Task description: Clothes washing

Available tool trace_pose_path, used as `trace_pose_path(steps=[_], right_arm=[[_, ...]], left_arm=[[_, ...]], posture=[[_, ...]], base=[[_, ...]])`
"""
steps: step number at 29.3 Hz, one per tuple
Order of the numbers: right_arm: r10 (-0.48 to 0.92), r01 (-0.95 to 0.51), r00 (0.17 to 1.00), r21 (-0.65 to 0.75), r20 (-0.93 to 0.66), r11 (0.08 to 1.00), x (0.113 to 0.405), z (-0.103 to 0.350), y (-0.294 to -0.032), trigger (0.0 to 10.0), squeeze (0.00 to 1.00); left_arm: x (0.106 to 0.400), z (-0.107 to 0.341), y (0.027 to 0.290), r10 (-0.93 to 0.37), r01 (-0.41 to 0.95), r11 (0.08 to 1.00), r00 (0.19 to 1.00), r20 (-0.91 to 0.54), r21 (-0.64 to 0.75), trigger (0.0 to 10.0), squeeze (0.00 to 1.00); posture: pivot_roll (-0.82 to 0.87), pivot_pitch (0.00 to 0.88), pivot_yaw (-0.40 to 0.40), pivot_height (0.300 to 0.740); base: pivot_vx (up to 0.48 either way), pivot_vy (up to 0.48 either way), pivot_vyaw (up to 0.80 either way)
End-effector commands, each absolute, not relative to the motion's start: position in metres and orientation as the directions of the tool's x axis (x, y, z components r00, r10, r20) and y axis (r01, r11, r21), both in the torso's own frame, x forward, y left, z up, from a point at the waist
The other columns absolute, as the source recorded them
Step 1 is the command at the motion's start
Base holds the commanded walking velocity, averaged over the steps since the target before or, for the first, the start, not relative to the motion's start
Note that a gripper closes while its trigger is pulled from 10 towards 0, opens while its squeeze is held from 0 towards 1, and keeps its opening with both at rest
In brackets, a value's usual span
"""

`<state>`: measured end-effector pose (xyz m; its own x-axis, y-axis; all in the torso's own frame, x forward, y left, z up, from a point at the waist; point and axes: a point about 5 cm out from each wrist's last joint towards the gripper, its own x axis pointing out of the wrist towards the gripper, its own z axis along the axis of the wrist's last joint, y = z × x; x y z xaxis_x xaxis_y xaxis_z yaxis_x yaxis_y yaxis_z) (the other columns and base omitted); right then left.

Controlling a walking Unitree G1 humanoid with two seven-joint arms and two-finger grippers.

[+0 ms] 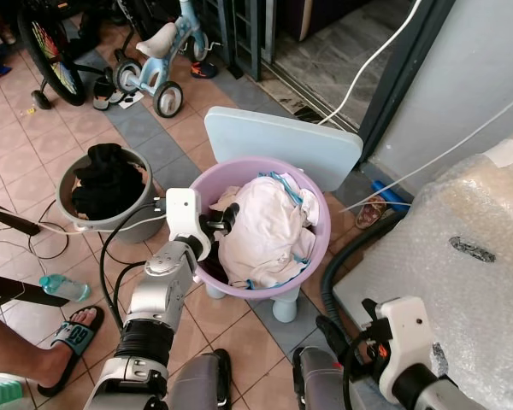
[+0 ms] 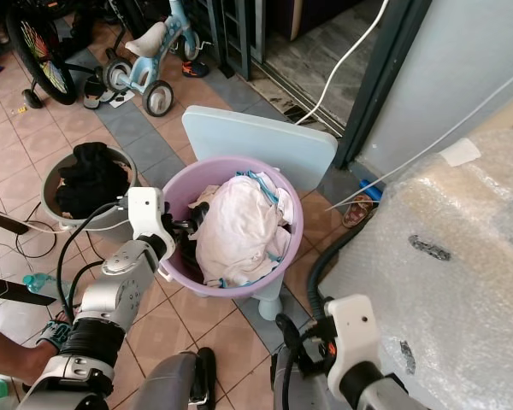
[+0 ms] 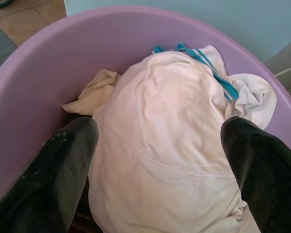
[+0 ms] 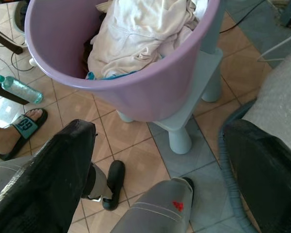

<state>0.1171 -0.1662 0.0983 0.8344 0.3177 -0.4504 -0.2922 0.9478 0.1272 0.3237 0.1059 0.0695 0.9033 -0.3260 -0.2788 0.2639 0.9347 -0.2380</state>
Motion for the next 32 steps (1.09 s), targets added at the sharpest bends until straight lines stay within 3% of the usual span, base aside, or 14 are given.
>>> trace_pose_path(steps=[1, 8, 12, 20, 21, 32], right_arm=[[0.313, -0.273, 0.824, 0.152, -0.473, 0.950, 0.099, 0.107, -0.168, 10.0, 0.00], [0.321, -0.234, 0.799, 0.230, -0.508, 0.945, 0.070, 0.120, -0.166, 10.0, 0.00], [0.368, -0.261, 0.798, 0.277, -0.477, 0.925, 0.068, 0.132, -0.152, 10.0, 0.00], [0.391, -0.285, 0.797, 0.284, -0.460, 0.915, 0.075, 0.134, -0.144, 10.0, 0.00], [0.385, -0.289, 0.800, 0.266, -0.461, 0.920, 0.077, 0.133, -0.146, 10.0, 0.00], [0.361, -0.285, 0.820, 0.230, -0.444, 0.930, 0.094, 0.130, -0.151, 10.0, 0.00]], left_arm=[[0.321, 0.053, 0.105, -0.358, 0.276, 0.926, 0.862, -0.360, -0.258, 10.0, 0.00], [0.322, 0.041, 0.077, -0.461, 0.383, 0.887, 0.769, -0.443, -0.258, 10.0, 0.00], [0.326, 0.045, 0.058, -0.521, 0.474, 0.852, 0.731, -0.440, -0.222, 10.0, 0.00], [0.327, 0.041, 0.054, -0.494, 0.509, 0.852, 0.706, -0.507, -0.121, 10.0, 0.00], [0.328, 0.039, 0.059, -0.455, 0.490, 0.868, 0.720, -0.524, -0.080, 0.0, 0.00], [0.334, 0.041, 0.074, -0.389, 0.441, 0.897, 0.765, -0.513, -0.023, 0.0, 0.00]], posture=[[-0.34, 0.362, 0.027, 0.740], [-0.41, 0.435, 0.026, 0.740], [-0.42, 0.474, 0.026, 0.740], [-0.41, 0.492, 0.027, 0.740], [-0.41, 0.495, 0.028, 0.740], [-0.38, 0.466, 0.033, 0.740]], base=[[0.000, 0.000, 0.00], [0.000, 0.000, 0.00], [0.000, 0.000, 0.00], [0.000, 0.000, 0.00], [0.000, 0.000, 0.00], [0.000, 0.000, 0.00]])
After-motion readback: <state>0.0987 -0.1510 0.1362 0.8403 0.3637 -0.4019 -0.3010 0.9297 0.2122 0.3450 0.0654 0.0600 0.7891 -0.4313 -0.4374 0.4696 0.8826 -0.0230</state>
